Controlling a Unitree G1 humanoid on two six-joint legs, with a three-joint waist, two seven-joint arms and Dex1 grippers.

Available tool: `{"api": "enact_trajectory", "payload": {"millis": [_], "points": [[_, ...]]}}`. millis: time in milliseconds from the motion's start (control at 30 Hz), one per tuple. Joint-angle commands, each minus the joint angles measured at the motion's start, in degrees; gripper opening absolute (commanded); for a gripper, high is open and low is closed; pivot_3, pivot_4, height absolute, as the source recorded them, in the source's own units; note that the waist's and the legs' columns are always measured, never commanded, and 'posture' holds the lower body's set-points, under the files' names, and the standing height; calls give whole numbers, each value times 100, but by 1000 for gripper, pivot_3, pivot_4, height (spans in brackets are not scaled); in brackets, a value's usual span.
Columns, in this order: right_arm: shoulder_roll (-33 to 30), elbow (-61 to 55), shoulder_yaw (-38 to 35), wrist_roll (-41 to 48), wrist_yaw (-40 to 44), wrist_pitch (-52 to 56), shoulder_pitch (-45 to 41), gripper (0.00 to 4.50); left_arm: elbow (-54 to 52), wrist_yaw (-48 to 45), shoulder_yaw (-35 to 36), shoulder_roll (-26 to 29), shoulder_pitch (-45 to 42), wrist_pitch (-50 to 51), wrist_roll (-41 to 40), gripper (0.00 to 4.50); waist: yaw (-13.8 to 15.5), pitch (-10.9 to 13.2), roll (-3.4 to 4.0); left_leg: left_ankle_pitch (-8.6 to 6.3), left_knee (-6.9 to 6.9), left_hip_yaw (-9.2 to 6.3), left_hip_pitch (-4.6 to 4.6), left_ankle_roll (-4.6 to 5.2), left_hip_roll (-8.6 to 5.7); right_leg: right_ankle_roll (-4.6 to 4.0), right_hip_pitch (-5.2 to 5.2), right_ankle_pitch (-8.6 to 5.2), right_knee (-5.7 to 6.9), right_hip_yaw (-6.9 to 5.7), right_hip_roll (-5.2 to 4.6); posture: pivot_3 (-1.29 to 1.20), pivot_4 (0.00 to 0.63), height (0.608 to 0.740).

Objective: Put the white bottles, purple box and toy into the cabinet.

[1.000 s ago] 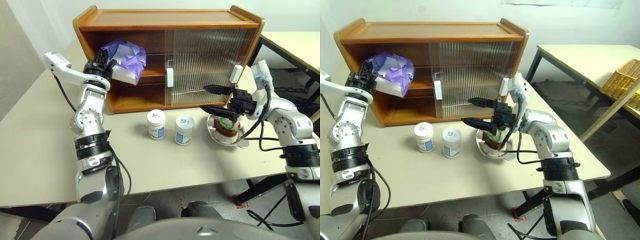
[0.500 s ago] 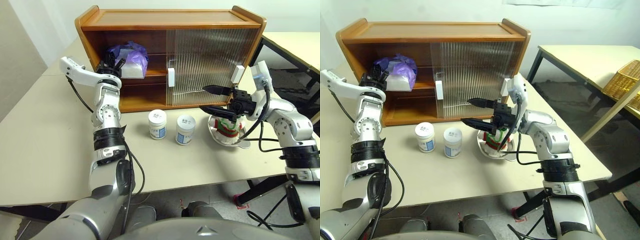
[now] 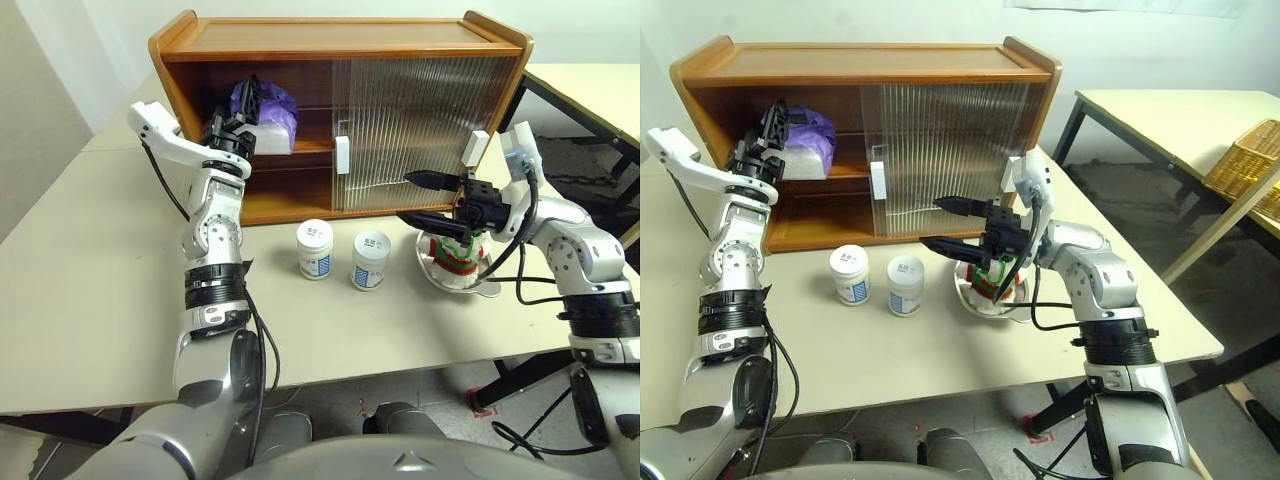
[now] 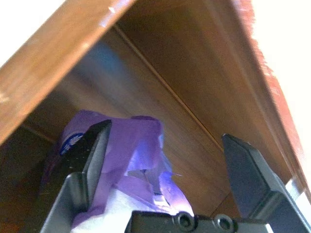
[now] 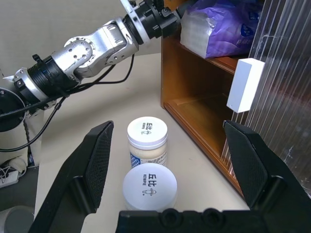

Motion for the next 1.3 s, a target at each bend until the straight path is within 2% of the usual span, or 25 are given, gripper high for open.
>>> {"api": "enact_trajectory", "payload": {"millis": [33, 300, 567, 700, 1033, 1300], "points": [[-13, 34, 56, -54, 62, -37, 7, 4500, -250, -256, -156, 31, 130, -81, 58, 4484, 1, 1, -1, 0, 0, 0, 0, 0, 0, 0, 0, 0, 0, 0, 0, -42, 0, 740], [-39, 189, 50, -102, 189, -161, 63, 4500, -1292, -914, -348, 211, 761, 62, -94, 4484, 3, 1, -1, -1, 0, 0, 0, 1, -1, 3, 2, -2, 0, 0, 0, -39, 0, 740], [-64, 234, 50, -106, 241, -185, 81, 4500, -2026, -811, -617, 467, 1654, 348, 184, 4484, 0, 1, -1, -1, 1, -1, 3, 1, -1, 3, 5, -3, 0, -2, -1, -29, 0, 740], [-49, 276, 73, -119, 261, -208, 64, 4500, -1849, -602, -750, 462, 1810, 291, 557, 3615, 13, 1, -2, -1, 2, -3, 4, 1, -1, 3, 6, -3, 0, -2, -5, -29, 0, 740], [-41, 245, 78, -116, 250, -199, 66, 4500, -1348, -172, -1051, 316, 1606, 169, 1244, 31, 20, 1, -2, -2, 1, -4, 2, 1, -2, 1, 5, -4, 0, 0, -8, -27, 0, 740], [-53, 138, 59, -99, 195, -166, 122, 4500, -571, 134, -1125, 206, 1199, -45, 1712, 31, 19, 2, -2, -2, 1, -4, 2, 1, -3, 1, 5, -4, 0, 0, -9, -36, 0, 740]]}}
